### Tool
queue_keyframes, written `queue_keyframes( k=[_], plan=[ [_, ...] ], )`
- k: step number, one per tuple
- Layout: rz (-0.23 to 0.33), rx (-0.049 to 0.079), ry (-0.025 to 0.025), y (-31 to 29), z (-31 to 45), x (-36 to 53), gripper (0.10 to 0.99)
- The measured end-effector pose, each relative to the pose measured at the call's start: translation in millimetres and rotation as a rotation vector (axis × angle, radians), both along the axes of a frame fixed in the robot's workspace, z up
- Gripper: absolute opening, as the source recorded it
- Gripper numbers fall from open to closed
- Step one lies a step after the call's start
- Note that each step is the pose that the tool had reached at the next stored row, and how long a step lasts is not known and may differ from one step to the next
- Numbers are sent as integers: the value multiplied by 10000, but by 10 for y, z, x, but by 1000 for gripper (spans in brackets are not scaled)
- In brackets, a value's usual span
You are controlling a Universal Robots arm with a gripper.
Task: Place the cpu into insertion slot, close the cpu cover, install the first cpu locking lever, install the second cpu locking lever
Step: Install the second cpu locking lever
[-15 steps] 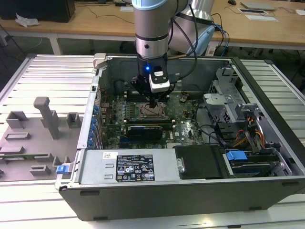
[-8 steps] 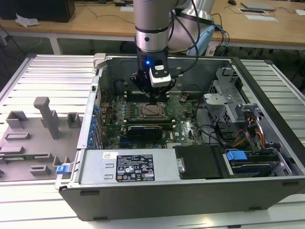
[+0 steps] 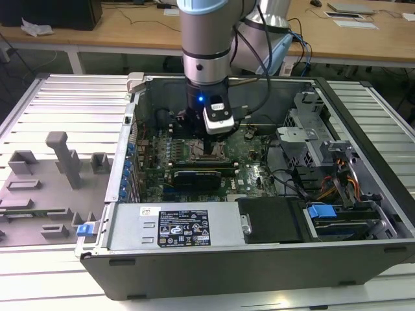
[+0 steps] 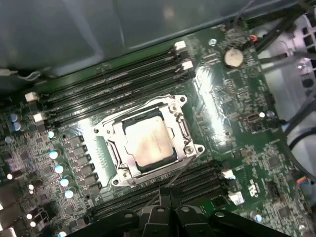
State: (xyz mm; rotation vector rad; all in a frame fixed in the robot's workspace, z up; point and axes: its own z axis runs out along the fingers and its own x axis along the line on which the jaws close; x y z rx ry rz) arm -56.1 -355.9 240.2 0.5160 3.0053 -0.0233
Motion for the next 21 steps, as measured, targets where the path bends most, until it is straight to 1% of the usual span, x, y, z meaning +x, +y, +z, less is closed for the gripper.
queue_keyframes(
  k=[4, 5, 7, 9, 11, 13, 14, 16, 18, 21],
  plan=[
    [623, 29, 1, -1, -85, -19, 106],
    [783, 55, 0, -1, -113, -32, 106],
    [916, 101, -1, -2, -137, -53, 106],
    [1035, 174, -5, -1, -162, -82, 106],
    [1122, 223, -5, -2, -182, -121, 106],
    [1215, 270, -7, -20, -209, -171, 106],
    [1243, 286, -7, -32, -217, -179, 106],
    [1311, 361, -12, -73, -233, -199, 106],
    [1366, 514, -21, -106, -243, -215, 106],
    [1466, 813, -38, -118, -252, -234, 106]
  ],
)
